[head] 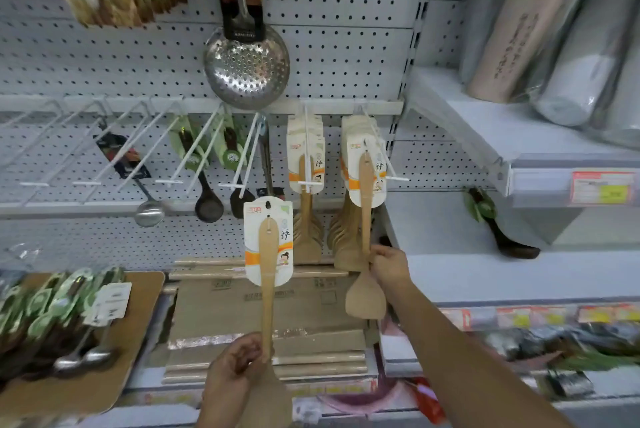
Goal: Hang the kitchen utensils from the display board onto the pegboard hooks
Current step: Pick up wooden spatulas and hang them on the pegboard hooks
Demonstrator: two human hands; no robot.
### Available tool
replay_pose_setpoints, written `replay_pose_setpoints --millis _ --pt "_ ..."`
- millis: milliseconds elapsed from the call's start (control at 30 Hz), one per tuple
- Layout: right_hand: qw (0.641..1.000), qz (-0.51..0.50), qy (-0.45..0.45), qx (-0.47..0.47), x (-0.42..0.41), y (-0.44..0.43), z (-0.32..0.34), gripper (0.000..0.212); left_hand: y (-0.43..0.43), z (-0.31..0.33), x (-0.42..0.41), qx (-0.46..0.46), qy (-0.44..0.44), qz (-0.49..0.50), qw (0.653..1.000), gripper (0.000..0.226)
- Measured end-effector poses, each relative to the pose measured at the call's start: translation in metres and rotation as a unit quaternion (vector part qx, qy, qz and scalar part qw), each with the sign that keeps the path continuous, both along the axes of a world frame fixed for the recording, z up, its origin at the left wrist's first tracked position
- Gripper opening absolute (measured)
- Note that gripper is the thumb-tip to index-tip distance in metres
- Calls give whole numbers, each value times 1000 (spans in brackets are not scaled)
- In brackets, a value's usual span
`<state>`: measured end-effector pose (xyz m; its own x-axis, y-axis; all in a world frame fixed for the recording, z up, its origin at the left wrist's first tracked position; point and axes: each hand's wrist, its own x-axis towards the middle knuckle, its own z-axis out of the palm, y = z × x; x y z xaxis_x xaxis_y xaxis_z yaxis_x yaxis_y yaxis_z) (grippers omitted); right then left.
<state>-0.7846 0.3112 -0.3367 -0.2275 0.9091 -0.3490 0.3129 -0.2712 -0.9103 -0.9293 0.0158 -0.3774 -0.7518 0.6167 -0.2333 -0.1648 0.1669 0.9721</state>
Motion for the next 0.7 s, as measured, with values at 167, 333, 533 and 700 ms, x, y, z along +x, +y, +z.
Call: replay_pose_setpoints --millis 167,333,533,700 --pt "995 54 -74 34 13 -3 1 26 4 8 20 8 -14 1 1000 35" --pt "993 107 49 -5 12 -36 31 25 10 7 36 7 -4 -20 1000 33" --pt "959 201 201 1 -3 -81 82 28 22 9 45 1 -20 -58 998 26" --pt "962 180 200 39 -8 -90 101 21 28 10 51 7 -33 -73 997 25"
